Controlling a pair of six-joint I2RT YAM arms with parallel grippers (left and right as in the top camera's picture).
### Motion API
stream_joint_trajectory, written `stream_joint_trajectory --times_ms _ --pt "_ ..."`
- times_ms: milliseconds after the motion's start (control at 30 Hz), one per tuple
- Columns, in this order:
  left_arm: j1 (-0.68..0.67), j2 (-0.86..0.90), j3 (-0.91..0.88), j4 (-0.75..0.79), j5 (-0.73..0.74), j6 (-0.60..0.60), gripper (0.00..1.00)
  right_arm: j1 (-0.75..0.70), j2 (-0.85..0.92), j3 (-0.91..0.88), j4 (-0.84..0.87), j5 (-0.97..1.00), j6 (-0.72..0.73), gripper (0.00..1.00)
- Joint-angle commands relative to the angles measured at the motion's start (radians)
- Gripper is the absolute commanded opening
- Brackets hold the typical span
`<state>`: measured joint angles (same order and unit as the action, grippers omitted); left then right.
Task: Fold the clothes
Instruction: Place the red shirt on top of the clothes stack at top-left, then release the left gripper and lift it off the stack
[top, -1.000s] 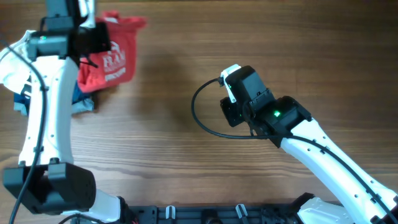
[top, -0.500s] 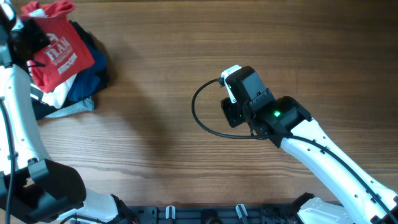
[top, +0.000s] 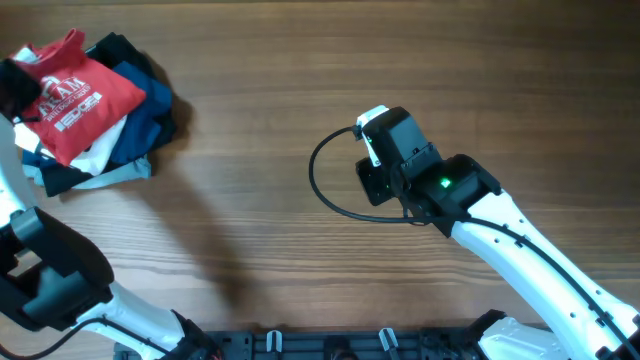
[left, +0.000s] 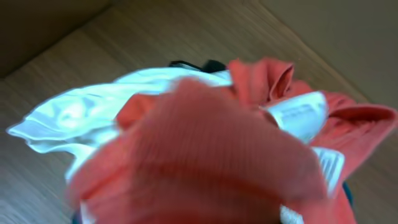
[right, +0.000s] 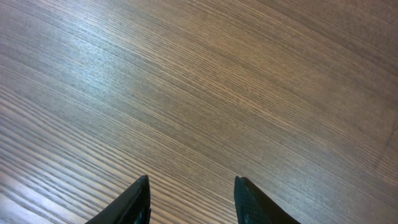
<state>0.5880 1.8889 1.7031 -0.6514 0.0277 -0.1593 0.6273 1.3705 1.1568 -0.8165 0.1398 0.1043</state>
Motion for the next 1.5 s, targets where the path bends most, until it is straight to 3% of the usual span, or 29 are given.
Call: stream_joint_trajectory --times_ms 0,133,267,533,700,833,900,1233,1467 --pt "0.04 0.012 0.019 -0.002 -0.014 -0.078 1.0 -0.003 -0.004 0.02 -0.004 0.021 0.025 0.44" --pt "0.079 -0.025 0.02 -0.058 -0.072 -0.243 1.0 -0.003 -0.004 0.02 -0.008 0.021 0.028 0.44" --pt "0.111 -0.101 0.02 -0.065 -0.059 -0.324 1.0 -0.003 -0.003 0.02 -0.019 0.021 0.028 0.44" --pt "0.054 -0.187 0.02 -0.064 0.123 -0.305 1.0 -0.003 -0.003 0.02 -0.011 0.021 0.029 0.44" --pt "-0.043 -0.164 0.018 -0.064 0.315 -0.158 1.0 -0.003 -0.003 0.02 -0.011 0.021 0.029 0.44" --pt "-0.085 -0.096 0.018 -0.036 0.328 -0.158 0.82 -0.003 -0.003 0.02 -0.012 0.021 0.029 0.44" --pt "-0.089 -0.062 0.018 -0.009 0.328 -0.158 0.8 -0.003 -0.003 0.02 -0.016 0.021 0.03 0.44" --pt "-0.008 0.126 0.018 0.165 0.316 -0.132 0.82 -0.003 -0.003 0.02 -0.051 0.021 0.032 0.44" --pt "0.085 0.169 0.018 0.294 0.316 -0.136 1.0 -0.003 -0.003 0.02 -0.06 0.021 0.054 0.44"
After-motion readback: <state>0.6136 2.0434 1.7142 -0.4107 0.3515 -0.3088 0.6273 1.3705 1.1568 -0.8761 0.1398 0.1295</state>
